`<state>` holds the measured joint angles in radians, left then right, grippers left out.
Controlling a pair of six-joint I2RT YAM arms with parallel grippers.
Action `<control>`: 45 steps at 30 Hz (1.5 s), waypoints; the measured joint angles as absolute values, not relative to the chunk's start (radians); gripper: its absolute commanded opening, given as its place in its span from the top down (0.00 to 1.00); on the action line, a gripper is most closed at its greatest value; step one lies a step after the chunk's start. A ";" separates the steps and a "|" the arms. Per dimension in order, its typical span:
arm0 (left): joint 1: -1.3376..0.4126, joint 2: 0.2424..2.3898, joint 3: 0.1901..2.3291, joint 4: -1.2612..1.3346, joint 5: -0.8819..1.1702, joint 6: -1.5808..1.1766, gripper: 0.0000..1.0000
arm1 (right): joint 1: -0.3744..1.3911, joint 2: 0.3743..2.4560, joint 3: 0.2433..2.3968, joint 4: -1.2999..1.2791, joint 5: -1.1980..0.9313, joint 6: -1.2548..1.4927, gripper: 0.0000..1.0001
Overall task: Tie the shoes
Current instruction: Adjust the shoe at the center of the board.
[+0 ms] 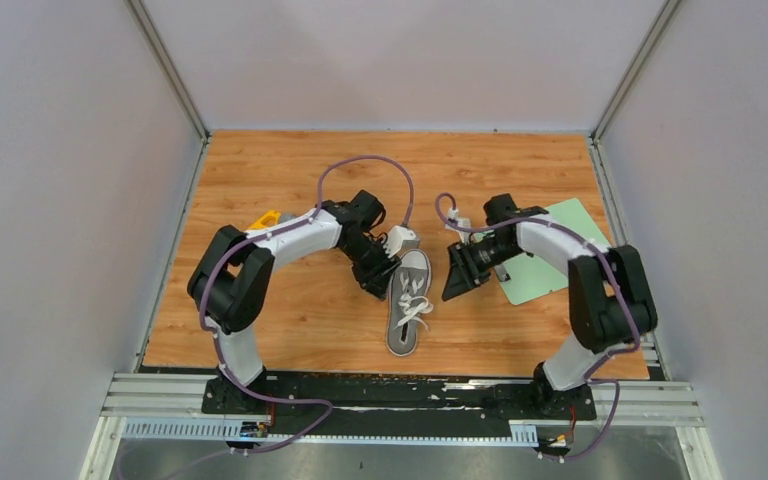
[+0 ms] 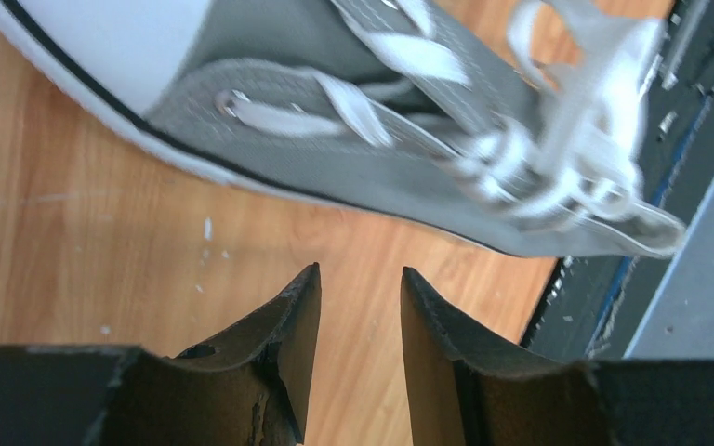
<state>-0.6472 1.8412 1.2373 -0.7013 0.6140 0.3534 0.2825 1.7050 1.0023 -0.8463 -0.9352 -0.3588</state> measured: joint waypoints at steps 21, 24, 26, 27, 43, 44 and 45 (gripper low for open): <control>-0.646 1.422 1.577 -1.089 0.456 0.596 0.46 | 0.144 1.040 1.152 -0.857 -0.751 -0.281 0.28; -0.646 1.455 1.549 -1.061 0.483 0.532 0.45 | 0.155 1.130 1.148 -0.897 -0.788 -0.286 0.33; -0.645 1.445 1.508 -1.008 0.508 0.473 0.42 | 0.175 1.177 1.147 -0.911 -0.808 -0.291 0.35; -0.646 1.428 1.472 -0.961 0.520 0.435 0.41 | 0.194 1.196 1.143 -0.918 -0.815 -0.296 0.35; -0.804 1.600 1.288 -0.537 0.717 0.627 0.52 | 0.065 1.259 1.331 -1.057 -0.947 -0.230 0.32; -0.811 1.629 1.299 -0.559 0.718 0.667 0.53 | 0.046 1.259 1.331 -1.059 -0.962 -0.215 0.32; -0.820 1.649 1.304 -0.579 0.717 0.700 0.53 | 0.033 1.259 1.331 -1.058 -0.969 -0.205 0.31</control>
<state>-0.8196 1.6485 1.3037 -0.5789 0.7166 0.6998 0.0330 1.2587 1.3308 -1.0580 -0.9691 -0.2050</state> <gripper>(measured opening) 0.484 0.681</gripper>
